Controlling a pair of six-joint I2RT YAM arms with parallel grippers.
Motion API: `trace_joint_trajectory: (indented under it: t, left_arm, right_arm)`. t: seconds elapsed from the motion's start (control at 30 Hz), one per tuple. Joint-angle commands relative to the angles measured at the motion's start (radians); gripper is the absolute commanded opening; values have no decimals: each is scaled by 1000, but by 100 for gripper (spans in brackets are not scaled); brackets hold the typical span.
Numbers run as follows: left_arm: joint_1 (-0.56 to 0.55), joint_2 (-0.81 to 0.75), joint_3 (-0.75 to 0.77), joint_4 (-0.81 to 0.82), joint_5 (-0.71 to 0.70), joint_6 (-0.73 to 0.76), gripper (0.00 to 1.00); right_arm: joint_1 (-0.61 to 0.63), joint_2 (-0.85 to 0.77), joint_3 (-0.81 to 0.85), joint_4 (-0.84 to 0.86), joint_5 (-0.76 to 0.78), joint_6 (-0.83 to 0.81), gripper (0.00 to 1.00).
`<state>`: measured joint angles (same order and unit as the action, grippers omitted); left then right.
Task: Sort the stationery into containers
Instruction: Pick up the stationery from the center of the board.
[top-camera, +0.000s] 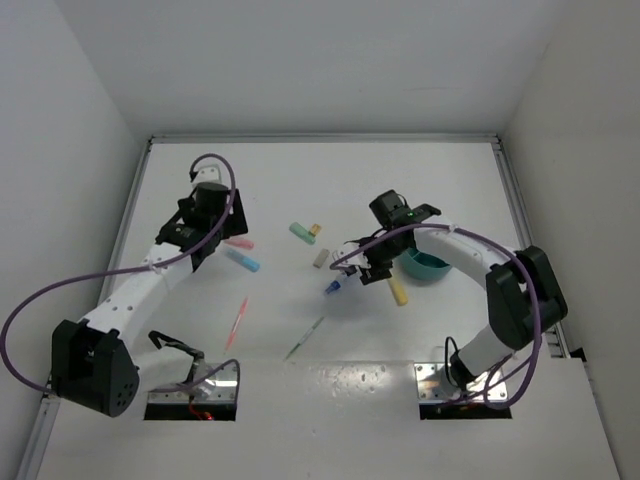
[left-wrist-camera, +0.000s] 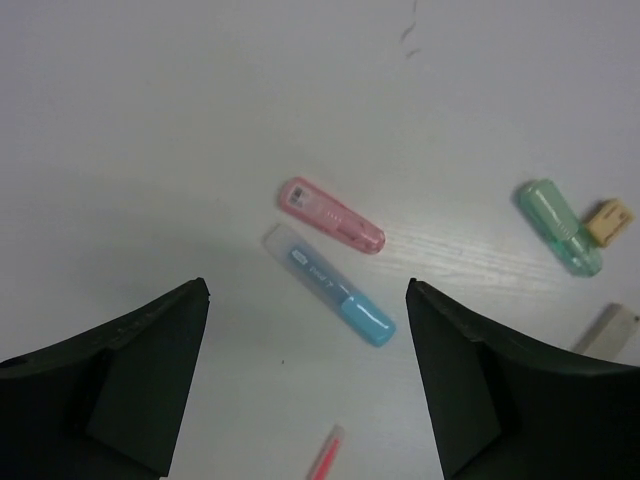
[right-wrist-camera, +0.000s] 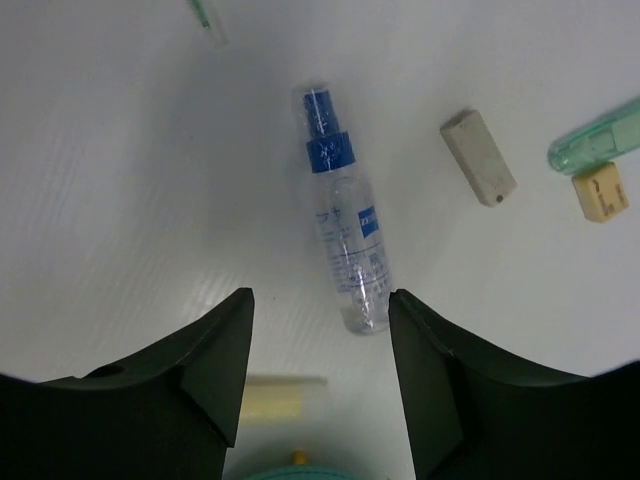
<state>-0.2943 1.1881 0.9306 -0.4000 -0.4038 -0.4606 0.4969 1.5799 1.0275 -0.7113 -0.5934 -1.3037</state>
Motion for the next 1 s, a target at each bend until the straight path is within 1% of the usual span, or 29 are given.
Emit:
trace_joint_trajectory:
  t: [0.0,0.07,0.23,0.33,0.53,0.67,0.73,0.8,0.83,0.9,0.93,0.97]
  left_arm:
    - [0,-30,-42,64,45,57,85]
    - [0,-67,-42,64,45,57,85]
    - [0,-90,-53,64,34,57,85]
    - [0,-101,-62,73,34,57,85]
    - [0,-110,-62,73,34,57,85]
    - [0,-119,-62,73,34,57,85]
    - [0,-119,-62,73,25,57,85]
    - [0,-128,-72,73,25,57,85]
    - [0,-128,-72,73,25,57,85]
    - [0,-128,-72,73,25,57,85]
    - [0,-128,-72,73,25,57,85]
    - [0,-128,-72,73,25,57,85]
  right_arm:
    - [34,28,14,44,23,-129,56]
    - [63,71,45,44,59,-138,55]
    - [117,186,141,-11,125,-158,54]
    - [146,245,152,9,188,-158,53]
    - [193,307,184,16,239,-147,53]
    - [203,341,184,26,264,-124,49]
    - [212,361,206,36,273,-94,40]
    - [221,373,218,24,285,-74,28]
    - [221,373,218,24,294,-57,21]
    - [221,373,218,39,276,-11,13]
    - [221,352,230,50,262,27,7]
    - [221,309,241,65,230,140,4]
